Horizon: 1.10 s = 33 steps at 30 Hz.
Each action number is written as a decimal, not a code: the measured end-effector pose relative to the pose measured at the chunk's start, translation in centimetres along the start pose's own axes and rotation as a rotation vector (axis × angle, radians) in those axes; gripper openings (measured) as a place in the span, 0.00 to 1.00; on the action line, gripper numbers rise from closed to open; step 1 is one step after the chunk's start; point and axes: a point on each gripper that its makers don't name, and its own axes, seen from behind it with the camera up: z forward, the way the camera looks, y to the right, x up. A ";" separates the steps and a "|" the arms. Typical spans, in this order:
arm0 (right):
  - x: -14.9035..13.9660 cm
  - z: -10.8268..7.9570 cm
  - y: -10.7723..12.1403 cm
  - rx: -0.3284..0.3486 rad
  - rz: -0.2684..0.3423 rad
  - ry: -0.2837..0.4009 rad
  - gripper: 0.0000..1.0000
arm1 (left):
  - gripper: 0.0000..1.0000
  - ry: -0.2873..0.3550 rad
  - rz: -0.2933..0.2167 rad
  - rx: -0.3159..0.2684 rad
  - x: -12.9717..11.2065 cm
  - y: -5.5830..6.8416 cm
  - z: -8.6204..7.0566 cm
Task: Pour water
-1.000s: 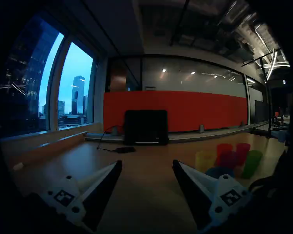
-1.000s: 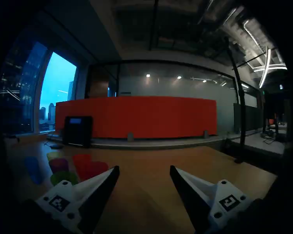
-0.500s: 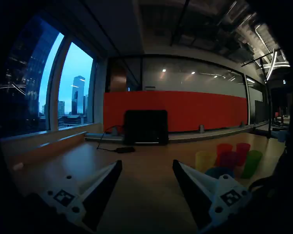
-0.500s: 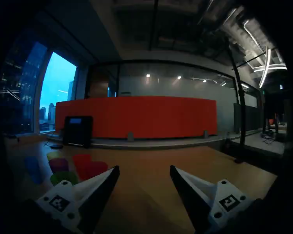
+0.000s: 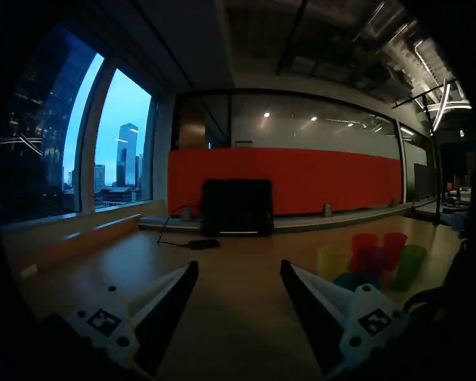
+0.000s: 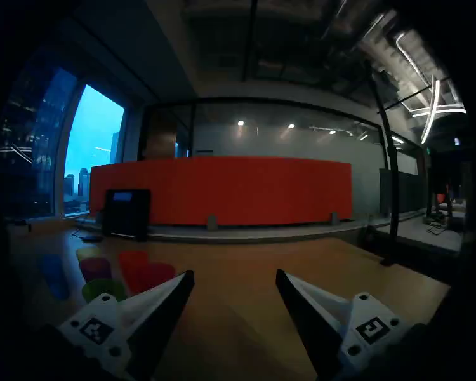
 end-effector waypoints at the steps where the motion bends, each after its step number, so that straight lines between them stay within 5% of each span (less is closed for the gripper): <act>1: 0.0 0.0 0.0 0.000 0.000 0.000 1.00 | 0.96 0.000 0.000 0.000 0.0 0.0 0.0; 20: 0.0 0.3 0.1 0.002 -0.026 -0.014 1.00 | 0.96 -0.019 -0.003 0.003 0.2 -0.1 0.1; 26: 3.3 0.0 -0.2 0.030 -0.044 -0.006 1.00 | 0.96 0.001 -0.031 -0.020 3.9 0.1 0.3; 33: 7.3 0.0 -0.3 0.059 -0.054 -0.050 1.00 | 0.96 0.024 0.004 -0.038 10.0 0.2 0.8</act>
